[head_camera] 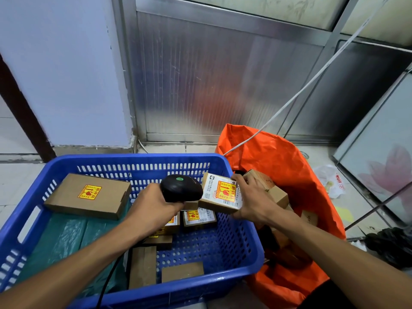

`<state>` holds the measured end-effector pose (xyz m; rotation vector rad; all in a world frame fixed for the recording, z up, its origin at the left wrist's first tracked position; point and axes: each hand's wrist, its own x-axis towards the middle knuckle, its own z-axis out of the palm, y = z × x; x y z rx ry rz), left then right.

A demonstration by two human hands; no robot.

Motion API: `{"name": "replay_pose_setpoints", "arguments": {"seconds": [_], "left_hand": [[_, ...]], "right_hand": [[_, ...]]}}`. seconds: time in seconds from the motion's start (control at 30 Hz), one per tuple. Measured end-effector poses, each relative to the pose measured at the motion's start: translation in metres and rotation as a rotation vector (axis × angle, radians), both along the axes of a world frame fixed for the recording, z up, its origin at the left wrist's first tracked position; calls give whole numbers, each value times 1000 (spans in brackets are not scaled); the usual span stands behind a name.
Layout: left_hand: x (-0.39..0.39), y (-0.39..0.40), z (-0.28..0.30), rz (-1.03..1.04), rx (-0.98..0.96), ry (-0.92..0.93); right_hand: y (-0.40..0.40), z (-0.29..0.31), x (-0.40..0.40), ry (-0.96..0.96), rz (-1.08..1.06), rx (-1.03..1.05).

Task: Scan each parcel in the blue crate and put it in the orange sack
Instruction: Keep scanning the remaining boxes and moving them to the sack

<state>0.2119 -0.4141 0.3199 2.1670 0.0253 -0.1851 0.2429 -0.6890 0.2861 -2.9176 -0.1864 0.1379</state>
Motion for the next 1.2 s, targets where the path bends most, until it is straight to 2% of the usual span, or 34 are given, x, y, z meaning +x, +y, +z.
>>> {"name": "replay_pose_setpoints", "arguments": {"seconds": [0.23, 0.47, 0.73, 1.2], "left_hand": [[3, 3, -2, -5, -6, -5], [2, 5, -5, -12, -11, -9], [0, 6, -1, 8, -5, -30], [-1, 8, 4, 54, 13, -37]], "right_hand": [[17, 6, 5, -80, 59, 10], [32, 8, 11, -176, 31, 16], [61, 6, 8, -411, 3, -30], [70, -2, 12, -394, -53, -53]]}}
